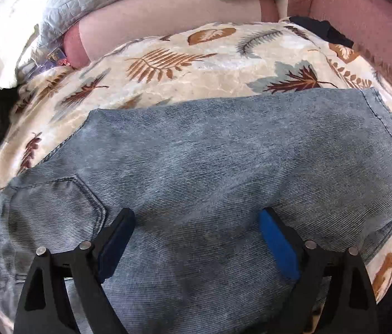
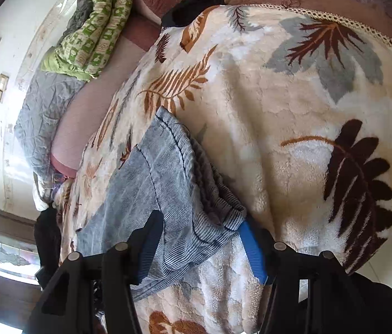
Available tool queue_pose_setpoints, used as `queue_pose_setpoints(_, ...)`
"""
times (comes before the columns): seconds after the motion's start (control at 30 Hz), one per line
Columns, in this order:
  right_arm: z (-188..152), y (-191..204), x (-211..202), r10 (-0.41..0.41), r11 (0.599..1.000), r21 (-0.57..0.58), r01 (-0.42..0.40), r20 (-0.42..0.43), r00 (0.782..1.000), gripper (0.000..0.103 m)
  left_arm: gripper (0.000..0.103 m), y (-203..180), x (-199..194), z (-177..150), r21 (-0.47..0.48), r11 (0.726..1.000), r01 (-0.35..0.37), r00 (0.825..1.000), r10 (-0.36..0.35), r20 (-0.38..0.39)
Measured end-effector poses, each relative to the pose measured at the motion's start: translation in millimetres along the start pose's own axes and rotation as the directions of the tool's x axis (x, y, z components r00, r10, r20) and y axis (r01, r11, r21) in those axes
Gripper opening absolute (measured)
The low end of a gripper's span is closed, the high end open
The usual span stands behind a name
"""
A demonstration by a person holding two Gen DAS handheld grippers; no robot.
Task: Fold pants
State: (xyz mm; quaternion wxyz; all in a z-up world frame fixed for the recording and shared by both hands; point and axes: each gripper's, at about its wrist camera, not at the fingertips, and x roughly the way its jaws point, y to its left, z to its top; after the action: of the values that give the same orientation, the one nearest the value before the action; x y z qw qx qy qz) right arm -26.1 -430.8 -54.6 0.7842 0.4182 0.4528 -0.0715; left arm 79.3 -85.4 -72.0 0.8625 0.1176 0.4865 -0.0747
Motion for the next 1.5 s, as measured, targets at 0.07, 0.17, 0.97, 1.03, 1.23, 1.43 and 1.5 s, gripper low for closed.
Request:
queue_pose_setpoints(0.07,-1,3,2,-0.007,1.000,-0.018,0.007,-0.005,1.000,0.059,0.091,0,-13,7,-0.003,1.000,0.021,1.000,-0.021,0.012)
queue_pose_setpoints(0.17,0,1,2,-0.018,1.000,-0.025,0.018,-0.009,1.000,0.053,0.091,-8,-37,25,0.010,1.000,0.029,0.993,-0.030,0.111)
queue_pose_setpoints(0.97,0,4,1,-0.097,0.993,-0.069,0.094,-0.032,0.995,0.032,0.100,-45,27,41,-0.057,0.996,0.066,0.997,-0.068,-0.042)
queue_pose_setpoints(1.03,0,3,2,-0.095,0.994,-0.055,0.092,-0.040,0.995,0.033,0.099,-39,14,41,-0.075,0.994,0.084,0.996,-0.085,-0.013)
queue_pose_setpoints(1.23,5,-2,3,-0.067,0.998,-0.020,0.066,-0.059,0.996,0.032,0.103,-37,27,21,-0.040,0.998,0.039,0.999,-0.040,-0.016)
queue_pose_setpoints(1.43,4,33,-12,-0.126,0.985,-0.122,0.125,-0.001,0.992,0.023,0.103,-37,23,21,-0.042,0.999,0.035,0.999,-0.034,0.006)
queue_pose_setpoints(1.5,2,55,-19,-0.149,0.970,-0.189,0.154,0.042,0.988,0.022,0.103,-35,24,21,-0.042,0.998,0.043,0.999,-0.043,0.009)
